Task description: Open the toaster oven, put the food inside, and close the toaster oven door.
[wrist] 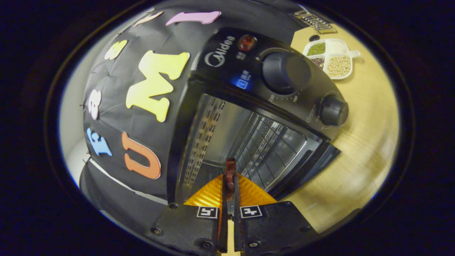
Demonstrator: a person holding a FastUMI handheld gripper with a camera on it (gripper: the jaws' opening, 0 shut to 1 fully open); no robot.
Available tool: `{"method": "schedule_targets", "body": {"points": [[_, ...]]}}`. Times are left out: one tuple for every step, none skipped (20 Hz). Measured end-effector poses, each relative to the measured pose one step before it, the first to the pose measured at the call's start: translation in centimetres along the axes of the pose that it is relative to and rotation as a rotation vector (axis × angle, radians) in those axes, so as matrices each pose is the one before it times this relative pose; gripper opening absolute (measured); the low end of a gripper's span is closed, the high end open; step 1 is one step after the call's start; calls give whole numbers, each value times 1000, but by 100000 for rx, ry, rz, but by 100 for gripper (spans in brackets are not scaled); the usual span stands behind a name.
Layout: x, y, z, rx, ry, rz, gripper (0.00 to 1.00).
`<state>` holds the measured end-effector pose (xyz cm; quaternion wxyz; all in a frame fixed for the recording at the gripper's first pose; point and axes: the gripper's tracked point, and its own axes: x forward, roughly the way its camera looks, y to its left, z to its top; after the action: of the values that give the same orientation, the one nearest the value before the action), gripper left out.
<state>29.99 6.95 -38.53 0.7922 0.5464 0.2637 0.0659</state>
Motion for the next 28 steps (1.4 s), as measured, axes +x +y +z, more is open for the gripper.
{"method": "schedule_targets", "body": {"points": [[387, -569, 114, -1979, -878, -1908, 10], [314, -205, -58, -1596, -31, -852, 10], [278, 69, 179, -471, -122, -206, 10], [336, -222, -108, -2299, -194, -1751, 10], [73, -393, 59, -3954, -319, -2949, 11], [-120, -355, 148, -5143, -887, -3893, 13], [-107, -234, 283, -4746, -1326, -3487, 17], [-146, -50, -3, -2824, -223, -1537, 20], [16, -147, -51, -1434, 203, -1130, 23], [-72, -519, 76, -1429, -184, -2126, 23], [-125, -389, 199, -1543, -994, -2520, 26], [-198, -478, 273, -2045, -738, -2236, 31], [-298, -459, 279, -3798, -342, -994, 37], [-161, -589, 210, -3870, -315, -1358, 44], [-527, -732, 230, -4920, -124, -2222, 51], [-702, -552, 23, -4474, -32, -2027, 54], [-869, -147, 232, -5388, -1379, -425, 63], [-1157, 251, 226, -6043, -1233, 563, 64], [-1139, 257, 24, -6755, -832, 978, 66], [-1222, -462, -300, -6346, -746, -1443, 73], [-1133, -155, -364, -4966, -542, -856, 84], [-1237, 75, -336, -3641, -71, -684, 95], [-1257, 159, -231, -2376, -488, -320, 95], [-1228, 356, -365, -2627, 543, -350, 96], [-1238, 234, -447, -1694, -452, -555, 96], [-1198, 602, -436, -1681, -73, 1112, 96], [-1348, 502, -615, -889, -220, 88, 96], [-1039, 268, -713, -1098, -1323, -721, 96]]}}
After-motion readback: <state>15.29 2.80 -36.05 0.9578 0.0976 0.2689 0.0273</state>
